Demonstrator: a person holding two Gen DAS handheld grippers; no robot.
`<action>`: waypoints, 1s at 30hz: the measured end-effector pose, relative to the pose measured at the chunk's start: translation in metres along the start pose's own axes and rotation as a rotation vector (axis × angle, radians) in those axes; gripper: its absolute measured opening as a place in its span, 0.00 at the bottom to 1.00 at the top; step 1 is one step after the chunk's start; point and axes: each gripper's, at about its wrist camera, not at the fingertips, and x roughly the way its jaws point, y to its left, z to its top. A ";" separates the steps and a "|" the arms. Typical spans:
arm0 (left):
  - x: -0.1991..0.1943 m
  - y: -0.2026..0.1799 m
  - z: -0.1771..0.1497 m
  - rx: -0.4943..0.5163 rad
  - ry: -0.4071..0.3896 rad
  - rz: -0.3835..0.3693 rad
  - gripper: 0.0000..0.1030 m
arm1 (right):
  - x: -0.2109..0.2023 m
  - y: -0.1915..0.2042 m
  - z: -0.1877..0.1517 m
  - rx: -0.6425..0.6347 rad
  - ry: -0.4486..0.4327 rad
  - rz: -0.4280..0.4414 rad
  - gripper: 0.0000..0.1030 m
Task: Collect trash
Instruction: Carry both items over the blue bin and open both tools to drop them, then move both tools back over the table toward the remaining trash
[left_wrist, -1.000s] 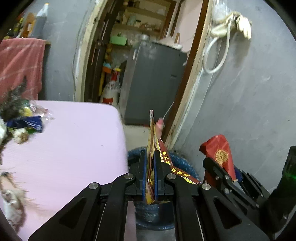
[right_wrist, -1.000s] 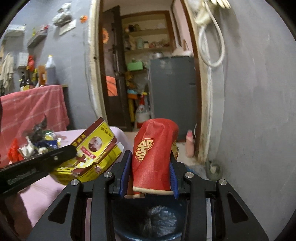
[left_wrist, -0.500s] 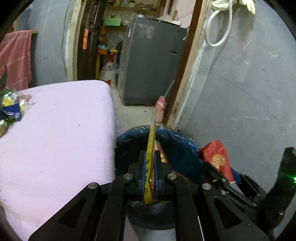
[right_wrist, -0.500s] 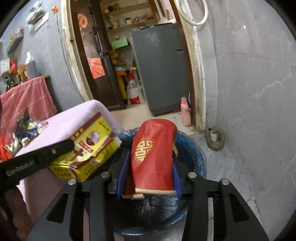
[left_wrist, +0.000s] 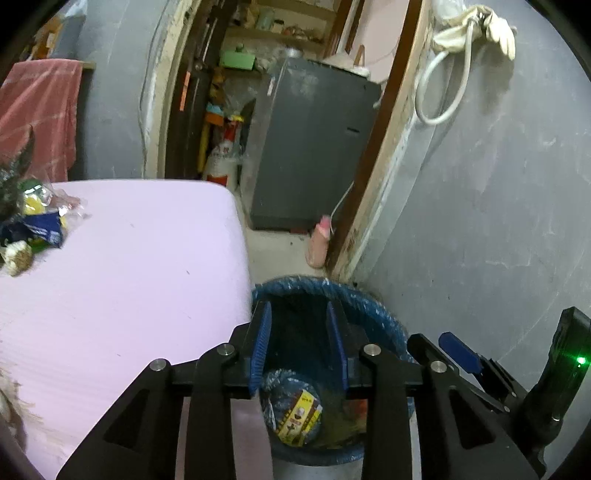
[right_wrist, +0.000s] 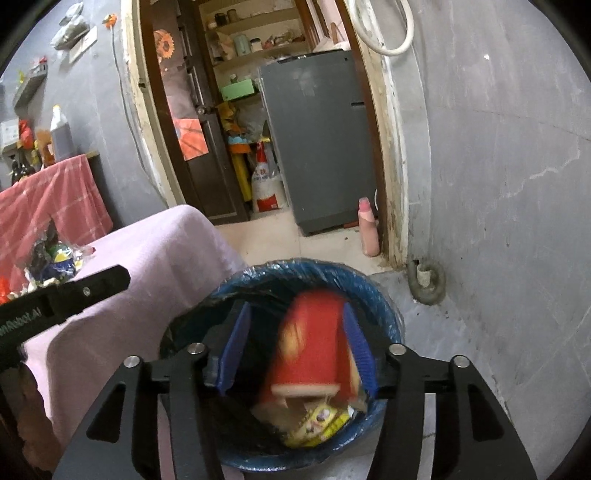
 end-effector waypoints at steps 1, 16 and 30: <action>-0.003 0.001 0.002 0.001 -0.006 0.005 0.26 | -0.002 0.002 0.002 -0.002 -0.009 0.001 0.53; -0.088 0.042 0.022 -0.017 -0.198 0.110 0.84 | -0.062 0.057 0.041 -0.031 -0.230 0.034 0.90; -0.182 0.113 0.007 -0.042 -0.300 0.240 0.94 | -0.103 0.141 0.042 -0.091 -0.326 0.155 1.00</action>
